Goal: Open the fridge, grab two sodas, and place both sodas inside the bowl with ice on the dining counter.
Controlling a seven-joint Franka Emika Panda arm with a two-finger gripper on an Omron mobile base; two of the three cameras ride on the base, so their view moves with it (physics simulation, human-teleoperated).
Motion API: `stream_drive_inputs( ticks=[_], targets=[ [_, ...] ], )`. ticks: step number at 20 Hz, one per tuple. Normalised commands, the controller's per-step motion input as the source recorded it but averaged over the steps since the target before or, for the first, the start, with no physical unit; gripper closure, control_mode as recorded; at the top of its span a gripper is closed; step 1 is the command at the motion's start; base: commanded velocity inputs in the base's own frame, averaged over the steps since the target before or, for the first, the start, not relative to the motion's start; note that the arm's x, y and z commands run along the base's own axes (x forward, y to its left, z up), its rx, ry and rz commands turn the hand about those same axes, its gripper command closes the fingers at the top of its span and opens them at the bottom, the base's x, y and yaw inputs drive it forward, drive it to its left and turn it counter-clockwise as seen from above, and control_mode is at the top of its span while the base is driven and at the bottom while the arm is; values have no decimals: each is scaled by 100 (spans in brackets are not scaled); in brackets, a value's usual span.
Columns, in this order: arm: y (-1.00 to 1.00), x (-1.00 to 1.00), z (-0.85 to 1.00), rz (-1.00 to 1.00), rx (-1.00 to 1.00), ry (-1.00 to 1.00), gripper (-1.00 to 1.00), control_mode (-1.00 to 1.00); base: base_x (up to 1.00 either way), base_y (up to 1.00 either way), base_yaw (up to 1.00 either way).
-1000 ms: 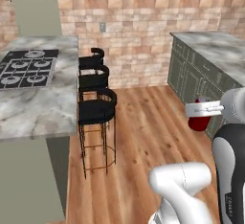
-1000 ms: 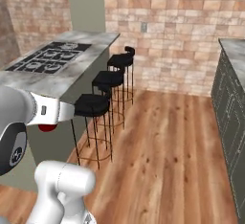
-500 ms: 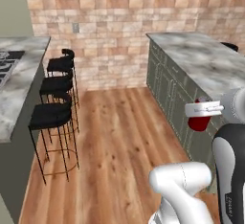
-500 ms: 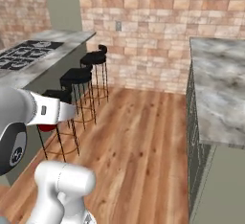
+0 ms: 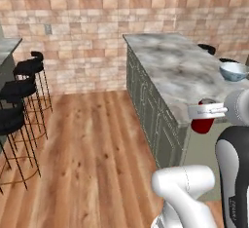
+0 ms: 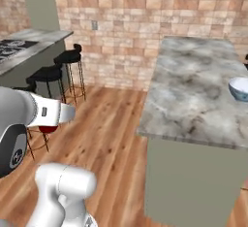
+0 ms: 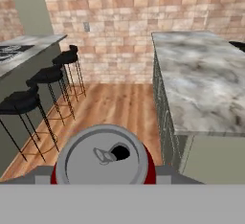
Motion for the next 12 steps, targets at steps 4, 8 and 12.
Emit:
stream_drive_inputs(
  ticks=[4,8,12],
  targets=[
    [0,0,0,0,0,0,100,100,0,-100,-1],
    [0,0,0,0,0,0,100,100,0,-100,0],
    [0,0,0,0,0,0,100,100,1,-100,0]
  ],
)
